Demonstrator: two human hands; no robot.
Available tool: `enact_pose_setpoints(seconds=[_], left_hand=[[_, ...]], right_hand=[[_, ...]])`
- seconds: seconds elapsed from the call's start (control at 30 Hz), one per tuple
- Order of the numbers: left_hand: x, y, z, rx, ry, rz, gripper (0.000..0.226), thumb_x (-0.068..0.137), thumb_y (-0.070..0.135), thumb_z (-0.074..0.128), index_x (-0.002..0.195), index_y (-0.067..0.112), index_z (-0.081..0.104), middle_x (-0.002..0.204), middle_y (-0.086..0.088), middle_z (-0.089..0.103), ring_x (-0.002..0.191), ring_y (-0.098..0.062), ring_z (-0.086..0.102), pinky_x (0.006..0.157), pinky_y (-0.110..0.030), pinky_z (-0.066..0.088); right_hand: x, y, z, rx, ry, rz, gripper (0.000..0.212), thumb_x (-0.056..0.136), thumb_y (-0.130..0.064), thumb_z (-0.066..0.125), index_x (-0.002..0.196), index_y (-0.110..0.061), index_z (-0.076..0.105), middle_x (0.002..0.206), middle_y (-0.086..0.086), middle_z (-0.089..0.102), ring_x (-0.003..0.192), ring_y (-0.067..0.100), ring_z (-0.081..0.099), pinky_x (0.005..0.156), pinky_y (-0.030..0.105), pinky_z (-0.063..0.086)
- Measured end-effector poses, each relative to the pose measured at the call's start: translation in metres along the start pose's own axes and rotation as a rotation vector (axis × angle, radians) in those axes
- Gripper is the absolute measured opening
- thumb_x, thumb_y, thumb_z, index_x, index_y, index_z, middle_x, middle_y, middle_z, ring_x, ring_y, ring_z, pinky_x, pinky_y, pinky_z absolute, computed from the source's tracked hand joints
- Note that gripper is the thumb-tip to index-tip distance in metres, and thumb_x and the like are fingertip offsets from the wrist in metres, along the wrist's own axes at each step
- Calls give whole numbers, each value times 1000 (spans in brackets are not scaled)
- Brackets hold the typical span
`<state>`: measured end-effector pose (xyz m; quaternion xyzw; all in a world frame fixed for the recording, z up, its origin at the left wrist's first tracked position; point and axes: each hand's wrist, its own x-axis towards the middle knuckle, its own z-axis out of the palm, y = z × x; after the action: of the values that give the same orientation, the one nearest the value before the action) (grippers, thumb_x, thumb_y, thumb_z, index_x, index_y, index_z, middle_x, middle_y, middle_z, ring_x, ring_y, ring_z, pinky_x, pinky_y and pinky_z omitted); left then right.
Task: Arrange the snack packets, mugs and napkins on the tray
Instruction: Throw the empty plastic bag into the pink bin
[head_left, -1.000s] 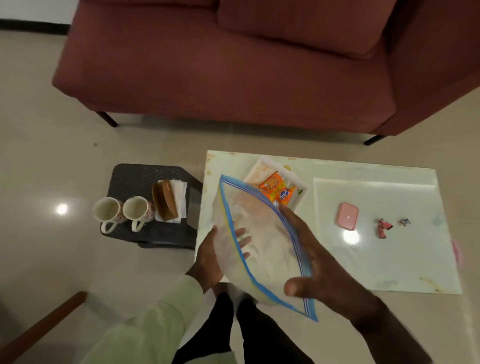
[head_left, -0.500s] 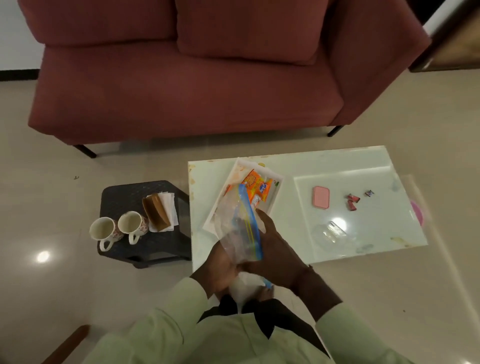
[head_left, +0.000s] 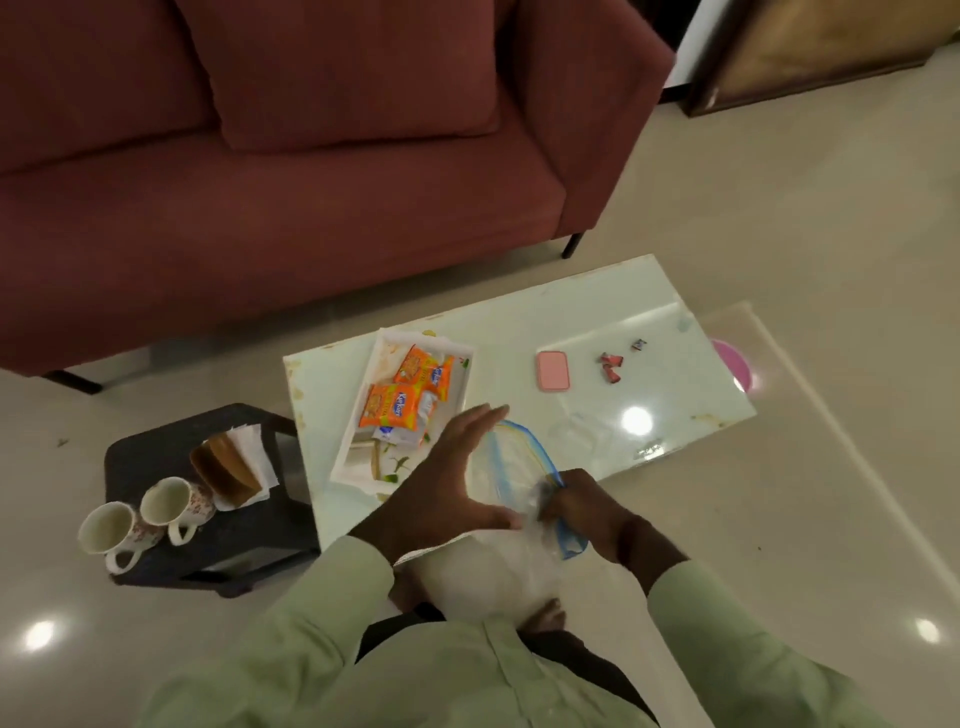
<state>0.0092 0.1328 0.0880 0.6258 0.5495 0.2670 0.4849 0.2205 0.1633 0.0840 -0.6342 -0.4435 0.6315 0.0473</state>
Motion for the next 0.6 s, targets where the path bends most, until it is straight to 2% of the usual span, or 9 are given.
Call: enact_pose_setpoints(seconds=[0.07, 0.13, 0.2, 0.27, 0.33, 0.37, 0.43, 0.5, 0.6], left_hand=[[19, 17, 34, 113, -223, 17, 114, 49, 65, 86, 142, 61, 21, 158, 25, 10, 143, 6, 16, 111, -22, 27], [36, 30, 73, 145, -297, -6, 104, 50, 59, 88, 138, 55, 32, 151, 17, 30, 137, 2, 31, 109, -22, 33], [52, 44, 114, 108, -246, -23, 80, 56, 50, 86, 126, 45, 48, 129, 17, 55, 117, 1, 51, 98, -25, 45], [67, 54, 147, 70, -179, -41, 52, 65, 44, 81, 112, 35, 61, 108, 15, 68, 97, -3, 62, 86, -29, 51], [87, 61, 176, 80, -102, -71, 31, 72, 38, 76, 100, 27, 66, 96, 9, 72, 86, -6, 65, 79, -28, 52], [97, 64, 189, 95, -58, -97, 26, 75, 35, 75, 96, 24, 67, 94, 7, 73, 84, -7, 65, 77, -26, 51], [116, 70, 208, 124, 19, -149, 18, 77, 29, 73, 92, 19, 68, 91, 4, 73, 82, -11, 65, 74, -24, 50], [134, 78, 226, 111, 57, -204, 10, 81, 24, 70, 86, 16, 68, 87, 1, 72, 79, -16, 66, 69, -27, 54], [159, 87, 245, 18, 82, -285, 5, 88, 21, 65, 86, 17, 67, 82, 0, 69, 67, -14, 65, 46, -22, 51]], right_hand=[[-5, 14, -23, 94, -14, 27, 22, 76, 13, 49, 79, -2, 65, 73, 12, 62, 67, 24, 61, 61, 29, 50], [-9, 25, -42, 231, 11, 56, 24, 79, 14, 45, 85, 1, 64, 71, 11, 61, 62, 21, 61, 54, 25, 49], [-13, 41, -67, 367, 59, 43, 20, 82, 14, 45, 85, 2, 61, 74, 14, 57, 66, 25, 56, 57, 27, 46], [-19, 58, -93, 469, 88, 1, 14, 81, 9, 48, 80, 1, 59, 78, 17, 54, 69, 28, 53, 63, 32, 42], [-23, 81, -120, 636, 88, -52, 14, 82, 2, 47, 89, 4, 59, 87, 21, 53, 78, 32, 52, 68, 37, 41], [-23, 92, -134, 755, 88, -65, 17, 85, -1, 46, 96, -1, 59, 93, 21, 53, 82, 33, 53, 68, 37, 42], [-24, 107, -157, 950, 104, -112, 11, 91, -6, 46, 96, -11, 55, 100, 20, 57, 83, 28, 58, 67, 37, 45], [-23, 118, -179, 953, 124, -168, 15, 93, -11, 54, 106, -17, 60, 108, 12, 68, 89, 25, 64, 73, 38, 52], [-21, 122, -206, 630, 102, -234, 37, 90, -15, 67, 123, -31, 62, 125, 0, 66, 104, 17, 65, 81, 29, 54]])
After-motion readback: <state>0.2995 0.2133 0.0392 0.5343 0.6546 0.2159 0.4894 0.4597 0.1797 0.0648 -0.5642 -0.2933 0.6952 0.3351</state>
